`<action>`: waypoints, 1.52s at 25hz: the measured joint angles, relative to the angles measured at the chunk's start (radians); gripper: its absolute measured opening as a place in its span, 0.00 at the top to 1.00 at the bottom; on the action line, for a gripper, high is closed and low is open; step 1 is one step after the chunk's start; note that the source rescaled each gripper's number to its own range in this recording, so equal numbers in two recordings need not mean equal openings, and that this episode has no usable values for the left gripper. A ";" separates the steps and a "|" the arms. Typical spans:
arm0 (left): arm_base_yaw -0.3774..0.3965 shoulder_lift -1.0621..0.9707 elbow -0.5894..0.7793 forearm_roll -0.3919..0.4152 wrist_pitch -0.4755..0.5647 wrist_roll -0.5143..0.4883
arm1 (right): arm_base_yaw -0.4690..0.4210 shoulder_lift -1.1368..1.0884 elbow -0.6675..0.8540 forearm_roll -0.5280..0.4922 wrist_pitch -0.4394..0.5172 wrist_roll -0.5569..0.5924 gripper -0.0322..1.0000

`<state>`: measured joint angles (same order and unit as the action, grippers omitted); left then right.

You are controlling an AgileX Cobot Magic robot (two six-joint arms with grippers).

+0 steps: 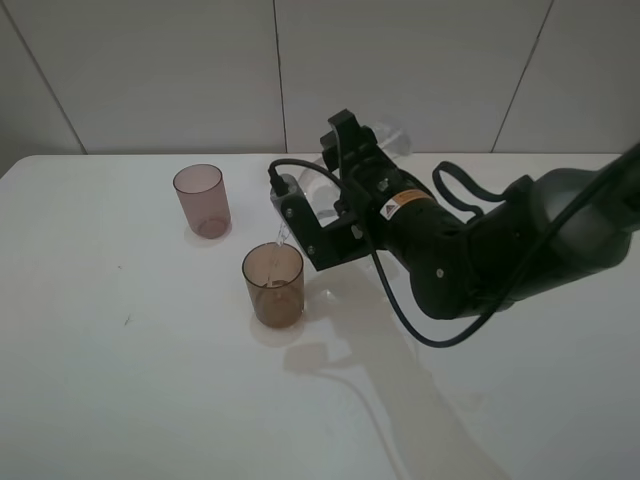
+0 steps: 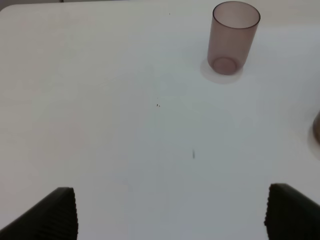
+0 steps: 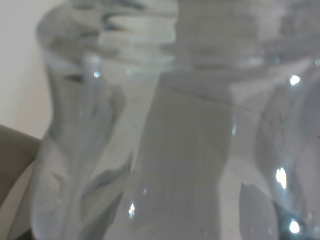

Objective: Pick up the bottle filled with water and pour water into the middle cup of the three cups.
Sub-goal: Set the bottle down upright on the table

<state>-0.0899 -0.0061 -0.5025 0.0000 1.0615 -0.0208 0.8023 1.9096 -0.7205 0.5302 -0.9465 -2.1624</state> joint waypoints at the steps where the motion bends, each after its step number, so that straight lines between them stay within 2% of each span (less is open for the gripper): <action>1: 0.000 0.000 0.000 0.000 0.000 0.000 | 0.000 0.000 0.000 0.000 -0.004 -0.002 0.97; 18: 0.000 0.000 0.000 0.000 0.000 0.000 | 0.002 0.000 0.000 -0.002 -0.051 -0.111 0.97; 38: 0.000 0.000 0.000 0.000 0.000 0.000 | 0.036 0.000 0.000 -0.025 -0.075 -0.163 0.97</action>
<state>-0.0899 -0.0061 -0.5025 0.0000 1.0615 -0.0208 0.8383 1.9096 -0.7205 0.5055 -1.0219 -2.3257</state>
